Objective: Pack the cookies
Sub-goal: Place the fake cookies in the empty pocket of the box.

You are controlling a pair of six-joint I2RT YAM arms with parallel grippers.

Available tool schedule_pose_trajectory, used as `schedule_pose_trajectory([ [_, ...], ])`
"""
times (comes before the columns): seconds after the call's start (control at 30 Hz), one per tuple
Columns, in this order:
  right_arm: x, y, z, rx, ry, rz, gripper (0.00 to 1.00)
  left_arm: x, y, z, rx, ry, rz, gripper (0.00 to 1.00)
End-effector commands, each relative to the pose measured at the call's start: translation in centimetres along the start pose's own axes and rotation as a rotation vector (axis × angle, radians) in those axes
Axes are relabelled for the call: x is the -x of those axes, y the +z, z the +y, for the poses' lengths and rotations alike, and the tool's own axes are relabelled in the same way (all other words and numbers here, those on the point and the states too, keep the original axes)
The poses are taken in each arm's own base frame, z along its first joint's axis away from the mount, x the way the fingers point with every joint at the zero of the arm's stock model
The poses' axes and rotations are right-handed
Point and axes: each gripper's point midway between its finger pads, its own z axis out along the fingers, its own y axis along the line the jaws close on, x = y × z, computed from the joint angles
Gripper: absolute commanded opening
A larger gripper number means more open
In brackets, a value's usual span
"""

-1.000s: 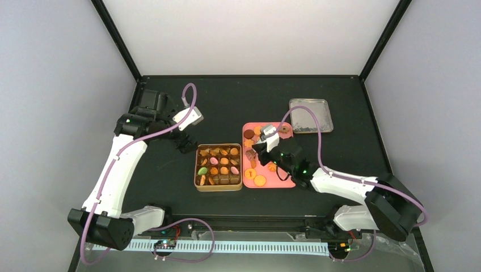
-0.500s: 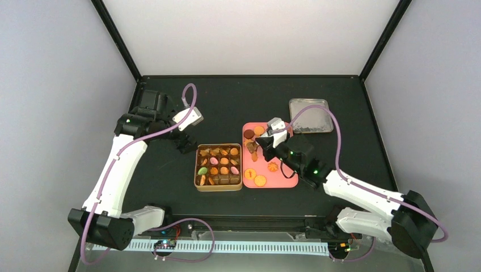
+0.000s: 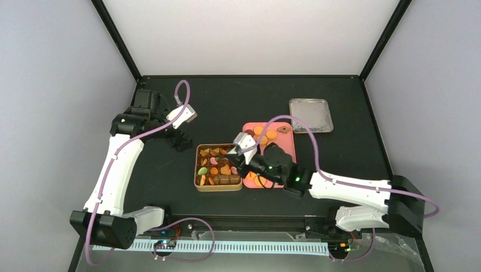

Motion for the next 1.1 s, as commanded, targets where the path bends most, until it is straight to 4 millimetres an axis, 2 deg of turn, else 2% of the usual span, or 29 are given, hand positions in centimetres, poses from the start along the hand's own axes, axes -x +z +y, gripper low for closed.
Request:
schedule_pose_trajectory([
  [0.0, 0.4, 1.5, 2.1, 0.03, -0.047, -0.028, 0.01, 0.0, -0.8, 0.0, 0.003, 0.006, -0.012, 0.96],
  [0.13, -1.1, 2.6, 3.7, 0.052, -0.084, 0.008, 0.02, -0.2, -0.7, 0.0, 0.002, 0.001, -0.01, 0.96],
  [0.3, -2.0, 3.0, 4.2, 0.066, -0.092, 0.028, 0.05, -0.2, -0.7, 0.1, -0.002, -0.002, -0.013, 0.96],
  [0.53, -2.4, 2.9, 4.4, 0.078, -0.09, 0.038, 0.16, -0.1, -0.8, 0.0, -0.001, 0.003, -0.017, 0.96],
  [0.7, -1.9, 2.7, 4.2, 0.072, -0.084, 0.028, 0.21, -0.1, -0.9, 0.0, 0.0, 0.006, -0.016, 0.96],
  [1.07, -0.9, 2.0, 3.6, 0.042, -0.051, 0.005, 0.23, 0.0, -1.0, -0.1, 0.0, 0.008, -0.019, 0.96],
])
